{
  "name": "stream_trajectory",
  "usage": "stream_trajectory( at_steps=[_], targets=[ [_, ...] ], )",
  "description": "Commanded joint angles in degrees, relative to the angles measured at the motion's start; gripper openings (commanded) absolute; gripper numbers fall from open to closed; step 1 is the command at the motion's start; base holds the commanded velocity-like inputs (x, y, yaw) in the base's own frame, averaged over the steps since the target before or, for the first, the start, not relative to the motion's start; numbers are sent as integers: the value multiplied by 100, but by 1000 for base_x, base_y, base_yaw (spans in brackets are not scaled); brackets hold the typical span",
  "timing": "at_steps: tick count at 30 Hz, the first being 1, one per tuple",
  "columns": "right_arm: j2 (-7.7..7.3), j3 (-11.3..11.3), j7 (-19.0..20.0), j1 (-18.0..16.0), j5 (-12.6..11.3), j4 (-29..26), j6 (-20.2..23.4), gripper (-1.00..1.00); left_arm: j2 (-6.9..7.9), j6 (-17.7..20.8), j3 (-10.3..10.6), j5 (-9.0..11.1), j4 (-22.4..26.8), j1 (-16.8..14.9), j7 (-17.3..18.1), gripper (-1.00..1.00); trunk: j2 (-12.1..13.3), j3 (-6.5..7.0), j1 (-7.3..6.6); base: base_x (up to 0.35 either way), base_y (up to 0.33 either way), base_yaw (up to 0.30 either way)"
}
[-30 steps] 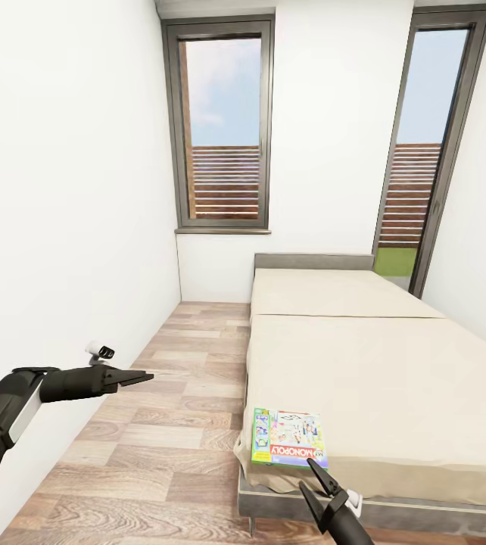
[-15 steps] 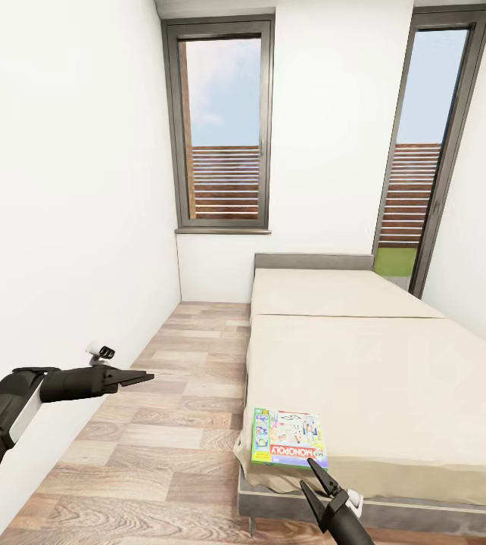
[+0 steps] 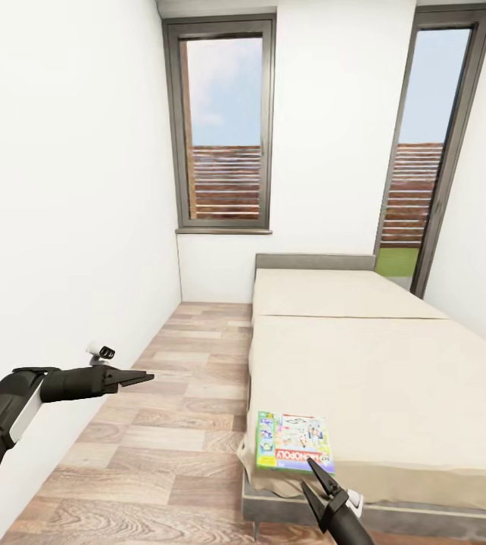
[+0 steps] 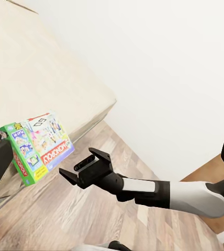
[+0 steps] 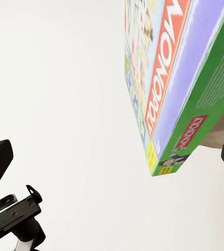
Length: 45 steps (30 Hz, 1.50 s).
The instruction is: Put all the toys in the child's room - the three board games (two on the bed and one on the table), the two jigsaw puzzles on the table, and the tennis ball on the table - inside the toy box on the table in the child's room.
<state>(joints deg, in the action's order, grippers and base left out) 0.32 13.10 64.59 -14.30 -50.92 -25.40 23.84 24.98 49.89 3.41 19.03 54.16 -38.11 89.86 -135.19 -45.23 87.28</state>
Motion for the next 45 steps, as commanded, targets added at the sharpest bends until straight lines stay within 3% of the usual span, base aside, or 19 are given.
stream_trajectory(
  at_steps=[1,35,41,45],
  targets=[
    [3,18,10,-3,-14,0,53,100,7,62,19,20,-2,-4,14,100,-3,-7,0,61,66,0],
    [3,17,-335,-3,-29,26,111,100,7,54,20,18,-10,-4,14,100,-3,-7,0,8,8,0],
    [3,17,-340,-3,-30,26,113,100,7,56,19,24,-10,-4,14,100,-243,-114,131,0,0,0],
    [3,17,-341,-3,-31,26,116,100,7,61,19,28,-10,-4,14,100,-243,-114,131,0,0,0]
  ],
)
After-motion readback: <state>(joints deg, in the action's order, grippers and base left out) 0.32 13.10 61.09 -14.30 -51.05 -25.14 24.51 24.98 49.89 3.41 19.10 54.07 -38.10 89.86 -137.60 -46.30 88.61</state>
